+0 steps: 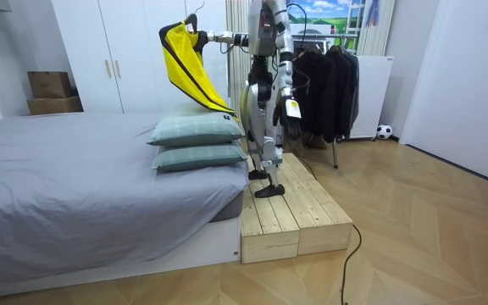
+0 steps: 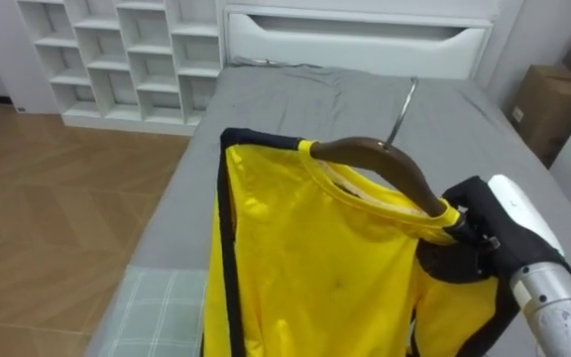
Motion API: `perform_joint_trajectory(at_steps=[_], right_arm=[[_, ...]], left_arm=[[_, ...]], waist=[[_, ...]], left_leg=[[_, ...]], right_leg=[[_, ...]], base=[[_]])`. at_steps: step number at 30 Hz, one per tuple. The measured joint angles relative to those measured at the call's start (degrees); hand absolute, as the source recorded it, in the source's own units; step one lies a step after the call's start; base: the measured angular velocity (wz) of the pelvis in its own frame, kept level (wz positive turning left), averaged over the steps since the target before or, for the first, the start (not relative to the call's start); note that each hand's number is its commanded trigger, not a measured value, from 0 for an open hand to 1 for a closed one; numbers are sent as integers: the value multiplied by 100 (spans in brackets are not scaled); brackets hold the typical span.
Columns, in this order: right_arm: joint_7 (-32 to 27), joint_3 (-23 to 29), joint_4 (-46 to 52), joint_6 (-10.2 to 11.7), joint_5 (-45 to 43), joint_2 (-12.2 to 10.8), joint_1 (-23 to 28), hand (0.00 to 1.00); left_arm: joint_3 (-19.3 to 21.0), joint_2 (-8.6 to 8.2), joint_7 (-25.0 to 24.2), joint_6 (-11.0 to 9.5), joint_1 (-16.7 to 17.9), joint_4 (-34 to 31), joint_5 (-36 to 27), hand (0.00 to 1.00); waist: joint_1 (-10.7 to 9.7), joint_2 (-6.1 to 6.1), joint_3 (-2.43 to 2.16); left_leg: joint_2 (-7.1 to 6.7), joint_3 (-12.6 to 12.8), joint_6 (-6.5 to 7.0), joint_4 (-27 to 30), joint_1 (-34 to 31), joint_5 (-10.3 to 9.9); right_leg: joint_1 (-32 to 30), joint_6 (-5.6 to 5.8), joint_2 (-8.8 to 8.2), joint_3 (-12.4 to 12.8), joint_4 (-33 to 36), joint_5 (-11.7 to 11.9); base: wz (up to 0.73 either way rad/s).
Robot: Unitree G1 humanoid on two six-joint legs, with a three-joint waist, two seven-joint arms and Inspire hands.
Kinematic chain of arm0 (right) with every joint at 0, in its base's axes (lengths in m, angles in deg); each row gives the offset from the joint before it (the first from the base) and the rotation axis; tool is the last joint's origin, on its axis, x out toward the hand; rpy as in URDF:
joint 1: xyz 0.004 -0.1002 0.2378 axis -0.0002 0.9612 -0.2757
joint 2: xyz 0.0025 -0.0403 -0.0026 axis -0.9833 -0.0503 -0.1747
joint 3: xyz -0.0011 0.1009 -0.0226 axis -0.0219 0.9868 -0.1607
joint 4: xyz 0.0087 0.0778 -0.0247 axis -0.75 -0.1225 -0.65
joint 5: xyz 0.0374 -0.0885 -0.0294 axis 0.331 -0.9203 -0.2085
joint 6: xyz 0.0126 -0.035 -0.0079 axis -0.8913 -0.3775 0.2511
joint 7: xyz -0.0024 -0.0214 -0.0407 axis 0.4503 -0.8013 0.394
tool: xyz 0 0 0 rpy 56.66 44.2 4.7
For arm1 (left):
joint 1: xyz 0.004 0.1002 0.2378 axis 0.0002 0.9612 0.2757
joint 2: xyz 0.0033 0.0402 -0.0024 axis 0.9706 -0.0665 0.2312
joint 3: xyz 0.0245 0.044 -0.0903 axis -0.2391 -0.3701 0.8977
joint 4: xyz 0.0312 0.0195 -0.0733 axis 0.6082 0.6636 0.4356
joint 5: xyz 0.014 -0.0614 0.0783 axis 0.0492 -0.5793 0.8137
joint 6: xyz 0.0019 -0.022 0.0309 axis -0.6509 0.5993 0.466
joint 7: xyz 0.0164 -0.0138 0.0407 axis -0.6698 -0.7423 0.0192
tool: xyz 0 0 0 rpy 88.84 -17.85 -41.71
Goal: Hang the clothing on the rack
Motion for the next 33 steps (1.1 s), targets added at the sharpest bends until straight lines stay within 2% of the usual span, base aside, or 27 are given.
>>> perform_joint_trajectory(at_steps=[4,6,10,11,13,18,21,26,33], right_arm=[[2,-1,2,-10,3,0,3,100],[2,-13,3,-10,41,0,1,100],[23,-38,2,9,82,0,-4,100],[50,-39,3,18,58,-1,-4,100],[58,-46,4,27,72,-2,-4,100],[66,-64,46,26,71,-2,-3,100],[158,-85,94,25,73,-2,-4,100],[310,-101,220,27,93,-2,-4,100],[341,-97,233,26,218,-3,114,100]], left_arm=[[-56,-4,-414,136,125,79,-3,0],[-243,-3,-549,137,110,62,-6,0],[-607,-10,-803,161,-65,53,43,0],[-695,-10,-841,183,-143,53,46,0],[-727,-13,-893,210,-250,24,60,0],[-824,-28,-932,288,-288,-530,91,0],[-944,-29,-955,276,-429,-769,47,0],[-1159,-56,-1049,182,-583,-812,35,0],[-1159,-54,-1071,142,-353,-607,43,0]], waist=[[-17,-7,9],[-21,-12,9],[-42,-12,19],[-85,-51,11],[-134,-67,34],[-218,-113,40],[-212,-136,32],[-222,-173,41],[-204,-283,35]], left_leg=[[-2,-12,16,7,-31,-31],[-2,-14,18,6,-42,-38],[-2,-20,18,22,-74,-38],[-2,-26,18,29,-83,-38],[-2,-28,18,22,-90,-38],[-5,-3,18,12,-95,-38],[-9,11,18,10,-102,-38],[-13,23,19,9,-73,-37],[-5,36,16,9,-58,-44]], right_leg=[[-17,16,-18,-41,14,-19],[-17,18,-21,-54,9,-21],[-21,19,-24,-56,3,-22],[-21,20,-29,-62,1,-23],[-22,22,-28,-53,-2,-28],[-57,33,-20,-39,-6,-37],[-71,33,-21,-24,0,-37],[-52,33,-23,-1,-6,-37],[-37,34,-10,32,-32,-38]], base=[[6],[4],[1],[5],[2],[-3],[-1],[0],[0]])
